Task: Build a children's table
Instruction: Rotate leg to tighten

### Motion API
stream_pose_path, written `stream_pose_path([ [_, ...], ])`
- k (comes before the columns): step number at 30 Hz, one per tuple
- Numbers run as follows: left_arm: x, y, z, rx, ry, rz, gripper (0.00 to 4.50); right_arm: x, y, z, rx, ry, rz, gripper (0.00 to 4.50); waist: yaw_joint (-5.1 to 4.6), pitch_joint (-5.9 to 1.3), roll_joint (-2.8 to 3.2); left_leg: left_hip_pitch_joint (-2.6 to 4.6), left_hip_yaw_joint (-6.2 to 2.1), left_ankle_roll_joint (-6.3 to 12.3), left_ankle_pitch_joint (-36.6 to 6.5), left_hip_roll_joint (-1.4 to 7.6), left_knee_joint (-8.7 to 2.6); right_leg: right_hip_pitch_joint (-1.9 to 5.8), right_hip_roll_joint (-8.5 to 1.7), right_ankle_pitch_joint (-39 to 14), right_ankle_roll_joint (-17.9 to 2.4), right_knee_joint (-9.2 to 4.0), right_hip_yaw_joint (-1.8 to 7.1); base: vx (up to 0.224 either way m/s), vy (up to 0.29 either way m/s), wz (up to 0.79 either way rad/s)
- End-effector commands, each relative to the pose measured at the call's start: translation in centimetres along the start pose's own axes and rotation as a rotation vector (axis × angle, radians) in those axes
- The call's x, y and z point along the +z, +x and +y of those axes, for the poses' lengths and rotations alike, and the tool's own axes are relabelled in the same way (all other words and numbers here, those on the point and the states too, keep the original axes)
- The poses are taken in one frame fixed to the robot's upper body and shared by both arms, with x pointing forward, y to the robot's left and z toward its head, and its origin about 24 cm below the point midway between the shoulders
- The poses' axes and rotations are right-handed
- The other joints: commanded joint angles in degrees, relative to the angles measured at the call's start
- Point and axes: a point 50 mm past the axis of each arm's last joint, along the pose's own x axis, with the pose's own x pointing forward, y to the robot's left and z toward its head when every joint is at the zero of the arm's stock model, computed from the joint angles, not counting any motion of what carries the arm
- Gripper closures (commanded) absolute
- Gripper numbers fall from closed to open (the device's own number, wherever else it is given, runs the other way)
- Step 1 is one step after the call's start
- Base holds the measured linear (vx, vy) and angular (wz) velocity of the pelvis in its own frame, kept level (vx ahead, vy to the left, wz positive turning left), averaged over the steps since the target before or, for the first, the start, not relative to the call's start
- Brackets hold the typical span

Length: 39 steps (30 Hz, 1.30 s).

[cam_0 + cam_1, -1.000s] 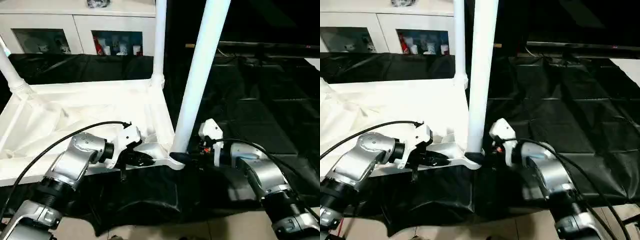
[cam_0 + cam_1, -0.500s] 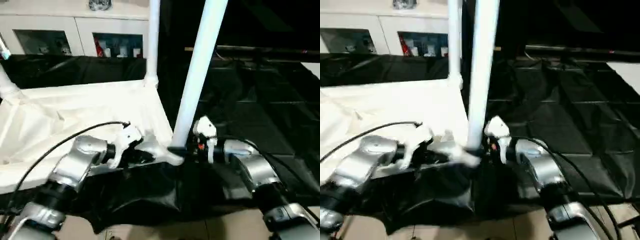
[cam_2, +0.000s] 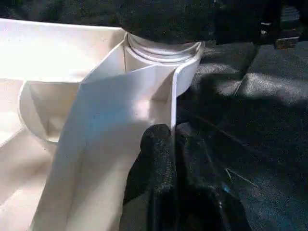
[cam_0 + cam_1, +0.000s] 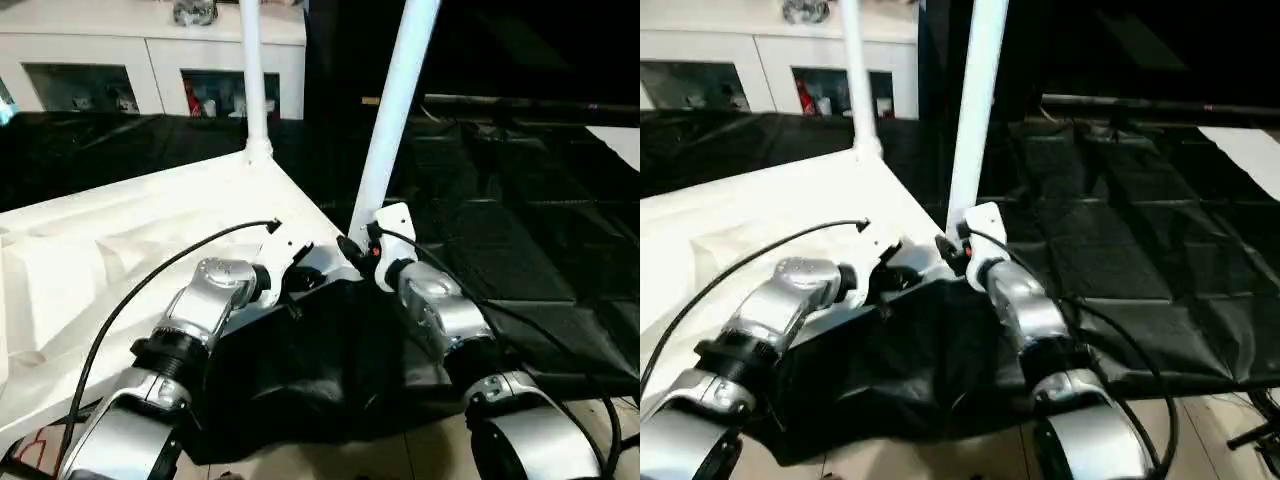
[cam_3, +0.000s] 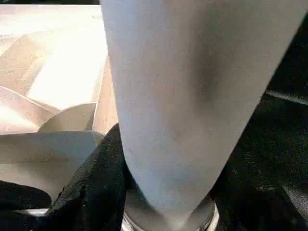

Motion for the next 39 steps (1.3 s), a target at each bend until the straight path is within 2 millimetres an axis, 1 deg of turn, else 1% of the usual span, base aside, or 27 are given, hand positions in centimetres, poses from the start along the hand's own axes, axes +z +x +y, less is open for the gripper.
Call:
stream_pose_path([
  [1,1.4,0.6,-0.5,-0.039,0.063,-0.046,4.5,-0.4,0.5,3.0,0.228,0.062,0.01,1.97,-0.78,-2.64,0.43,1.94,-1.49,-1.58,-32.55,1.38,-4.61,0.7,-3.67,-35.9,-3.05,-5.59,1.44,0.0,0.0,0.0],
  [2,1.3,0.4,-0.6,-0.064,0.074,-0.049,4.5,-0.1,0.3,2.9,0.273,0.076,-0.003,1.81,-0.72,-2.62,0.39,1.8,-1.41,-1.11,-32.1,1.36,-4.64,0.82,-3.73,-36.13,-3.14,-5.57,1.61,0.0,0.0,0.0],
  [3,1.2,0.4,-0.6,-0.071,0.078,-0.051,4.5,0.0,0.2,2.8,0.285,0.076,-0.005,1.81,-0.66,-2.66,0.37,1.64,-1.41,-0.92,-31.5,1.35,-4.66,0.93,-3.83,-36.0,-3.19,-5.46,1.76,0.0,0.0,0.0],
  [4,1.2,0.3,-0.6,-0.08,0.085,-0.053,4.5,0.1,0.2,2.7,0.296,0.075,-0.008,1.74,-0.65,-2.64,0.36,1.39,-1.4,-0.88,-30.67,1.42,-4.79,0.92,-3.92,-35.72,-3.58,-5.28,1.94,0.0,0.0,0.0],
  [6,1.0,0.2,-0.5,-0.097,0.094,-0.045,4.5,0.2,-0.1,2.3,0.328,0.042,-0.002,1.47,-0.58,-2.81,0.27,1.24,-1.25,-0.75,-29.04,1.49,-4.78,1.03,-4.01,-34.44,-4.51,-4.99,2.24,0.0,0.0,0.0],
  [7,0.6,-0.3,-0.5,-0.143,0.12,-0.041,4.5,0.3,-0.9,1.4,0.402,-0.01,0.015,1.39,-0.41,-2.78,0.38,1.25,-1.16,-0.43,-28.51,1.54,-4.83,1.1,-3.86,-33.48,-5.09,-4.89,2.38,0.0,0.0,0.0],
  [8,0.6,-0.4,-0.5,-0.151,0.125,-0.041,4.5,0.2,-1.0,1.3,0.412,-0.017,0.018,1.34,-0.31,-2.84,0.33,1.16,-1.06,-0.22,-27.92,1.58,-4.83,1.15,-3.87,-32.67,-5.38,-4.74,2.54,0.0,0.0,0.0],
  [9,0.4,-0.9,-0.6,-0.203,0.144,-0.037,4.5,0.2,-2.0,0.3,0.471,-0.064,0.045,1.34,0.03,-2.94,0.3,0.89,-1.06,0.12,-26.41,1.66,-4.97,1.43,-3.93,-30.94,-6.04,-4.37,2.76,0.0,0.0,0.0],
  [10,0.2,-1.2,-0.7,-0.234,0.145,-0.033,4.5,0.1,-2.6,-0.3,0.497,-0.089,0.064,1.26,0.32,-3.04,1.23,0.82,-0.94,0.14,-25.13,1.87,-5.04,1.42,-3.98,-28.18,-7.21,-3.81,3.19,0.0,0.0,0.0],
  [11,0.2,-1.2,-0.7,-0.234,0.145,-0.033,4.5,0.1,-2.6,-0.3,0.497,-0.089,0.064,1.26,0.3,-3.08,0.92,0.77,-0.83,0.06,-24.83,1.96,-5.14,1.42,-3.82,-26.72,-7.82,-3.81,3.26,0.0,0.0,0.0],
  [12,0.1,-1.6,-0.8,-0.275,0.157,-0.027,4.5,0.0,-3.4,-1.0,0.535,-0.107,0.085,1.26,0.47,-3.17,0.94,0.76,-0.7,0.08,-23.97,1.89,-5.06,1.58,-3.65,-24.27,-9.14,-3.28,3.38,0.0,0.0,0.0],
  [13,-0.1,-1.9,-0.8,-0.309,0.166,-0.015,4.5,-0.1,-4.1,-1.5,0.568,-0.122,0.111,1.26,0.67,-3.14,0.74,0.99,-0.36,0.36,-23.63,1.9,-4.93,1.32,-3.55,-23.24,-10.04,-3.15,3.59,0.0,0.0,0.0],
  [14,-0.2,-2.0,-0.9,-0.318,0.169,-0.012,4.5,-0.2,-4.3,-1.7,0.578,-0.126,0.118,1.26,1.0,-3.15,1.09,1.14,-0.31,0.42,-23.39,1.91,-4.88,1.35,-3.56,-22.7,-10.4,-3.09,3.69,0.0,0.0,0.0],
  [15,-0.3,-2.1,-0.9,-0.329,0.173,-0.007,4.5,-0.2,-4.5,-1.8,0.59,-0.131,0.128,1.26,1.17,-3.08,0.78,1.08,0.0,0.67,-22.81,1.9,-4.72,1.15,-3.4,-21.87,-11.16,-2.91,3.91,0.0,0.0,0.0],
  [16,-0.4,-2.3,-0.9,-0.346,0.179,0.001,4.5,-0.4,-4.9,-2.1,0.61,-0.156,0.145,1.26,1.42,-3.08,1.18,1.42,0.21,0.48,-22.98,1.86,-4.57,0.85,-3.34,-22.01,-11.66,-2.85,4.08,0.0,0.0,0.0],
  [17,-0.5,-2.4,-0.9,-0.357,0.182,0.006,4.5,-0.5,-5.2,-2.3,0.622,-0.177,0.155,1.26,1.48,-3.18,0.94,1.36,0.3,0.53,-22.57,1.81,-4.5,0.99,-3.3,-21.76,-11.73,-2.75,4.12,0.0,0.0,0.0],
  [18,-0.6,-2.5,-0.8,-0.365,0.181,0.012,4.5,-0.7,-5.5,-2.5,0.635,-0.187,0.172,1.26,1.93,-3.29,1.17,1.22,0.37,0.63,-21.2,1.78,-4.38,1.11,-3.26,-21.01,-11.98,-2.29,4.37,0.0,0.0,0.0],
  [19,-0.8,-2.8,-0.8,-0.392,0.184,0.022,4.5,-1.0,-6.0,-2.7,0.663,-0.199,0.204,1.26,2.2,-3.46,0.9,0.69,0.4,0.97,-19.05,1.76,-4.36,1.58,-3.24,-19.44,-12.05,-1.91,4.45,0.0,0.0,0.0],
  [20,-0.9,-2.9,-0.9,-0.405,0.186,0.028,4.5,-1.1,-6.1,-2.8,0.673,-0.202,0.212,1.26,2.62,-3.69,0.91,0.52,0.5,1.51,-16.55,1.85,-4.34,1.77,-3.17,-16.78,-12.35,-1.52,4.47,0.0,0.0,0.0],
  [21,-1.0,-3.0,-0.9,-0.419,0.192,0.033,4.5,-1.1,-6.3,-2.8,0.683,-0.203,0.216,1.26,2.67,-3.69,0.9,0.4,0.54,1.76,-15.68,1.87,-4.34,1.82,-3.15,-15.73,-12.56,-1.41,4.48,0.0,0.0,0.0],
  [22,-1.1,-3.1,-1.0,-0.433,0.197,0.038,4.5,-1.1,-6.5,-2.8,0.699,-0.2,0.223,1.26,2.88,-3.74,1.66,0.34,0.5,1.75,-14.86,1.9,-4.34,1.9,-3.11,-14.39,-13.0,-1.16,4.43,0.0,0.0,0.0],
  [23,-1.2,-3.2,-1.0,-0.444,0.201,0.042,4.5,-1.1,-6.7,-2.8,0.717,-0.194,0.231,1.26,2.86,-3.72,1.23,0.39,0.65,1.87,-15.11,1.94,-4.29,1.88,-2.94,-13.84,-13.12,-1.21,4.4,0.0,0.0,0.0],
  [25,-1.2,-3.2,-1.0,-0.451,0.202,0.045,4.5,-1.2,-6.8,-2.7,0.732,-0.186,0.238,1.26,3.09,-3.59,1.36,0.43,0.7,1.78,-15.81,1.92,-4.38,1.88,-2.98,-15.46,-12.86,-1.32,4.43,0.0,0.0,0.0],
  [26,-1.2,-3.2,-1.1,-0.454,0.202,0.046,4.5,-1.2,-6.8,-2.6,0.735,-0.183,0.238,1.43,3.16,-3.5,1.42,0.56,0.72,1.45,-16.72,1.92,-4.43,1.73,-3.03,-17.4,-12.44,-1.57,4.46,0.0,0.0,0.0],
  [29,-1.2,-3.3,-1.1,-0.469,0.216,0.058,4.5,-1.1,-6.8,-2.4,0.743,-0.178,0.231,1.65,3.19,-3.35,1.38,0.75,0.58,0.6,-18.55,1.91,-4.58,1.58,-3.13,-21.68,-10.99,-2.05,4.45,0.0,0.0,0.0],
  [32,-1.2,-3.3,-1.1,-0.473,0.219,0.06,4.5,-1.1,-6.8,-2.3,0.746,-0.177,0.23,1.84,3.15,-3.35,1.37,0.83,0.56,0.3,-19.1,1.93,-4.62,1.48,-3.08,-21.87,-10.79,-2.06,4.51,0.0,0.0,0.0],
  [39,-1.5,-3.3,-1.1,-0.477,0.217,0.076,4.5,-1.4,-7.0,-2.0,0.762,-0.16,0.238,1.91,3.22,-3.53,1.38,0.78,0.74,0.6,-17.36,1.91,-4.54,1.61,-2.97,-18.33,-11.81,-1.72,4.57,0.0,0.0,0.0],
])
